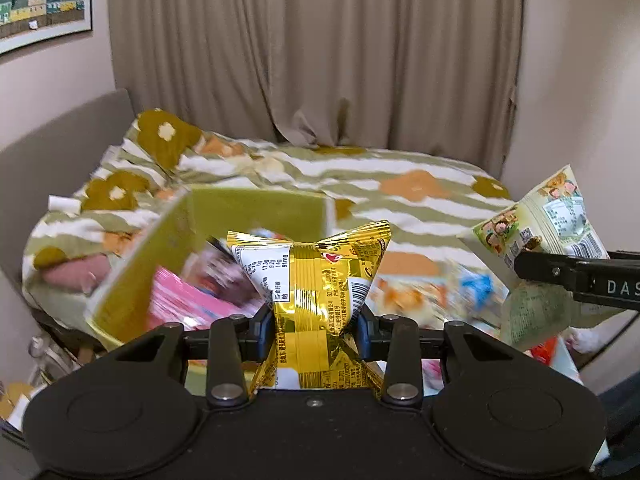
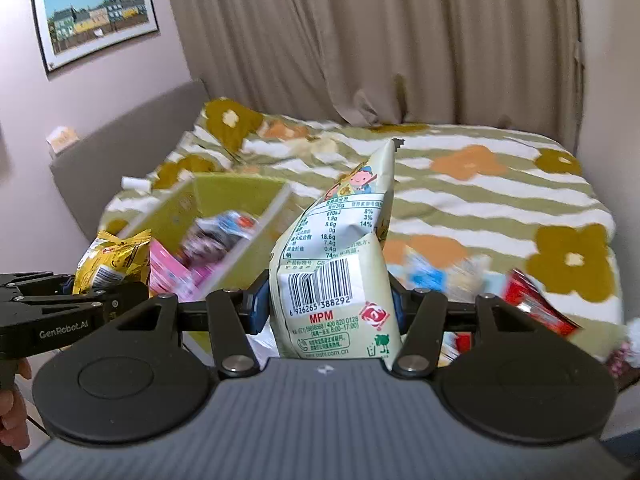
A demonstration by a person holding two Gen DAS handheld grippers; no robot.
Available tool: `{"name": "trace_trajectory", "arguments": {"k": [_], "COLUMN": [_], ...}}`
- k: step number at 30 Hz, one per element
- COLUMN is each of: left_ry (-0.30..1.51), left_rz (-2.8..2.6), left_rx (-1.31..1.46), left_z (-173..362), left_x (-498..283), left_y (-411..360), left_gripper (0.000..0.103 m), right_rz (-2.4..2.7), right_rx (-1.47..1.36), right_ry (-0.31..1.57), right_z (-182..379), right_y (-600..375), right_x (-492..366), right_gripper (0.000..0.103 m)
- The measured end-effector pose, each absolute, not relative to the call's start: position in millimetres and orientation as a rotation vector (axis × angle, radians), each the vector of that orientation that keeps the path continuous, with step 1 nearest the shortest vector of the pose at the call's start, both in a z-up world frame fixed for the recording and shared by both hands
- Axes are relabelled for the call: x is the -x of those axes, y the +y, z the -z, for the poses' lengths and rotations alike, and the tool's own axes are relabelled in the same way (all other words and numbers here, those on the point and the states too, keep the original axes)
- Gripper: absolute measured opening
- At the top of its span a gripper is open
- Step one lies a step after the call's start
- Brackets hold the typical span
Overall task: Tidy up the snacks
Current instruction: 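Carry both held bags up and over the cardboard box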
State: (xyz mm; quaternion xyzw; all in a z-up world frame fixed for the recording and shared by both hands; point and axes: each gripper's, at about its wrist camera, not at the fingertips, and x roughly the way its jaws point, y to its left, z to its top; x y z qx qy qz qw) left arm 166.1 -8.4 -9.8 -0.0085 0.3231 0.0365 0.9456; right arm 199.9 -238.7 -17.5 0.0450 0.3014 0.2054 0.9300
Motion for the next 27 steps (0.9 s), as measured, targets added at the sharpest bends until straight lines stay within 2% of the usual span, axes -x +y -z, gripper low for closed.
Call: {"name": "trace_trajectory", "arguments": {"k": [10,25,26,27], "left_ry": [0.657,0.860,0.871,0.885], "left_rz": [-0.050,0.111,0.116,0.128], "left_rx": [-0.006,0.004,0.011,0.024], "left_z": [-8.9,57.3,62.2,66.0], "left_x": [-234.8,-373.6,-379.0,-384.5], "left_y": [95.4,181.1,183.8,186.5], "left_gripper": [0.042,0.044,0.048,0.068], "right_rz": [-0.425,-0.290,-0.279,-0.271], "right_rx": [-0.159,-0.239,-0.237,-0.236], "right_ry": [0.625,0.747,0.754,0.760], "right_z": [-4.4,28.8,31.2,33.6], "right_y": [-125.6,-21.6,-18.6,-15.7], "right_x": [-259.3,-353.4,-356.6,-359.0], "right_gripper": [0.070,0.070,0.070,0.070]}}
